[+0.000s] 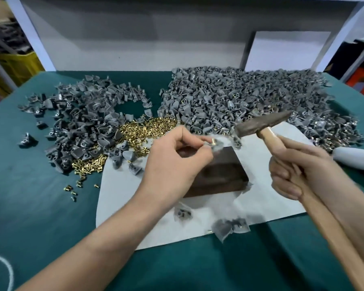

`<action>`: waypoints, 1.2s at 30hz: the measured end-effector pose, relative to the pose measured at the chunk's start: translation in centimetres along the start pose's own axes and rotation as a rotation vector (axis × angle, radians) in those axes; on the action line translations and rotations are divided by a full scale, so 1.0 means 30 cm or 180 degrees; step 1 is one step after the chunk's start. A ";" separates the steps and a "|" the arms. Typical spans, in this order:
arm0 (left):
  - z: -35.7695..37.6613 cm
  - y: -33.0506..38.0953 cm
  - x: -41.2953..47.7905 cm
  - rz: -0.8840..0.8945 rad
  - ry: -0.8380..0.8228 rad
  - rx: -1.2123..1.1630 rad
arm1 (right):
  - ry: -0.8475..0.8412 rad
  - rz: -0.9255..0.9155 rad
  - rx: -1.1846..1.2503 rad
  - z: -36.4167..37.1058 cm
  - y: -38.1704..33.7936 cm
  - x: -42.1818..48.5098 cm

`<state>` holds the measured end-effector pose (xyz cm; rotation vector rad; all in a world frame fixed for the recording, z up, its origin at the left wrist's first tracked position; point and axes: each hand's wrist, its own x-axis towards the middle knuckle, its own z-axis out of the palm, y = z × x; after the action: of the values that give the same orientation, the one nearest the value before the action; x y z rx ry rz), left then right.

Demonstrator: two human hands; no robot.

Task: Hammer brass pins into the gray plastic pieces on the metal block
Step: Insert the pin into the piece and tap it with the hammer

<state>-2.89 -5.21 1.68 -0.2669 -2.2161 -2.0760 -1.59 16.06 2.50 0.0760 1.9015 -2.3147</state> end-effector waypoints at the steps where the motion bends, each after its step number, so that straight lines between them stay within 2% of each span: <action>1: -0.005 0.033 -0.007 -0.0039 -0.0139 -0.0288 | 0.0004 0.0122 0.0242 -0.016 0.032 0.014; 4: -0.002 0.111 -0.044 -0.0205 -0.0583 -0.0973 | -0.0110 0.0294 0.0772 -0.053 0.109 0.039; 9: 0.018 0.157 -0.063 -0.0627 -0.0828 -0.1567 | -0.0226 0.0418 0.1003 -0.079 0.160 0.053; 20: 0.039 0.163 -0.064 -0.0655 -0.0972 -0.1586 | -0.0347 0.0461 0.1104 -0.089 0.173 0.065; 25: 0.047 0.142 -0.069 -0.0546 -0.0845 -0.1530 | -0.0351 0.0455 0.1085 -0.093 0.182 0.065; 36: 0.038 0.094 -0.065 -0.0046 -0.0729 -0.0797 | -0.0045 0.0337 0.0958 -0.078 0.188 0.061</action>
<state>-0.38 -4.04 4.01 -0.5344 -2.0710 -2.4427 -2.72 17.16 -3.68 0.1871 1.4892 -2.4996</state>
